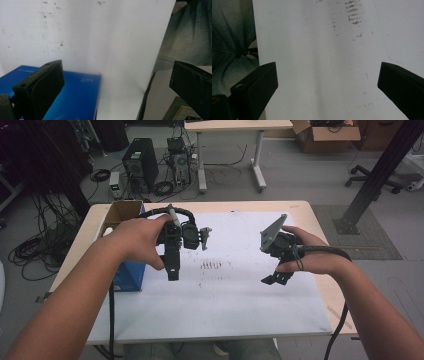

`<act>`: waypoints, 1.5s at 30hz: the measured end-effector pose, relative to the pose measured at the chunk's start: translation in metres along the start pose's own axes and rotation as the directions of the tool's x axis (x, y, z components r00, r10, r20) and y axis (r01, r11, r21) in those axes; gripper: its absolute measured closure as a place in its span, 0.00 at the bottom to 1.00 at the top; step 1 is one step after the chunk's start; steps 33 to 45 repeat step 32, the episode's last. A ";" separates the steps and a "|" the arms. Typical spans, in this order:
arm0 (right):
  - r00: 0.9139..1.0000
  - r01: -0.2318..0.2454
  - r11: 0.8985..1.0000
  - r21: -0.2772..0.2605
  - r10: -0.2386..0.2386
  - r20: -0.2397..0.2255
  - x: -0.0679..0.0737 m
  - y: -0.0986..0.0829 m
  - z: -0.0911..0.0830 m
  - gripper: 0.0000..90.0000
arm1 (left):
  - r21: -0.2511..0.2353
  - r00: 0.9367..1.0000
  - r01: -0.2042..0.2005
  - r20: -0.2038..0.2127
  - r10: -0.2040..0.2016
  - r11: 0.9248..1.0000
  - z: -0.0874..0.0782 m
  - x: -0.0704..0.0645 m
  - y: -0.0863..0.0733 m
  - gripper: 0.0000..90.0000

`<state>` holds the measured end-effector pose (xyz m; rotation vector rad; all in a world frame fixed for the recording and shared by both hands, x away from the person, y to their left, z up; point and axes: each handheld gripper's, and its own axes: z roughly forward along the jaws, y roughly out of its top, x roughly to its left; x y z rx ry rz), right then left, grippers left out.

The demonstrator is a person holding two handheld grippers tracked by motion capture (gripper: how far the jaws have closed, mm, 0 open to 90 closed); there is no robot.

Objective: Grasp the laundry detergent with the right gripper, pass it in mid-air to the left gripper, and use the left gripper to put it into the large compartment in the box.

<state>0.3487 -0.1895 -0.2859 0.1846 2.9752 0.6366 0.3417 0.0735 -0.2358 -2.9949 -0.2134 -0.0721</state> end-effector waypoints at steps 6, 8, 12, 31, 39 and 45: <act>1.000 0.000 1.000 0.006 0.000 -0.002 0.001 0.002 0.001 0.03 | -0.020 1.000 0.007 -0.008 -0.007 1.000 -0.002 0.001 -0.002 0.00; 1.000 -0.001 1.000 -0.001 0.001 -0.001 0.000 0.002 0.000 0.03 | -0.033 1.000 0.009 -0.011 -0.010 0.999 -0.002 0.001 -0.004 0.00; 1.000 -0.004 1.000 -0.002 0.004 0.000 0.001 0.002 -0.001 0.03 | -0.030 1.000 0.012 -0.007 -0.013 0.999 -0.003 0.001 -0.005 0.00; 1.000 -0.004 1.000 -0.012 0.004 0.003 0.003 -0.002 -0.001 0.03 | -0.024 1.000 0.012 -0.002 -0.012 1.000 -0.003 0.000 -0.001 0.00; 1.000 -0.004 1.000 -0.012 0.004 0.003 0.003 -0.002 -0.001 0.03 | -0.024 1.000 0.012 -0.002 -0.012 1.000 -0.003 0.000 -0.001 0.00; 1.000 -0.004 1.000 -0.012 0.004 0.003 0.003 -0.002 -0.001 0.03 | -0.024 1.000 0.012 -0.002 -0.012 1.000 -0.003 0.000 -0.001 0.00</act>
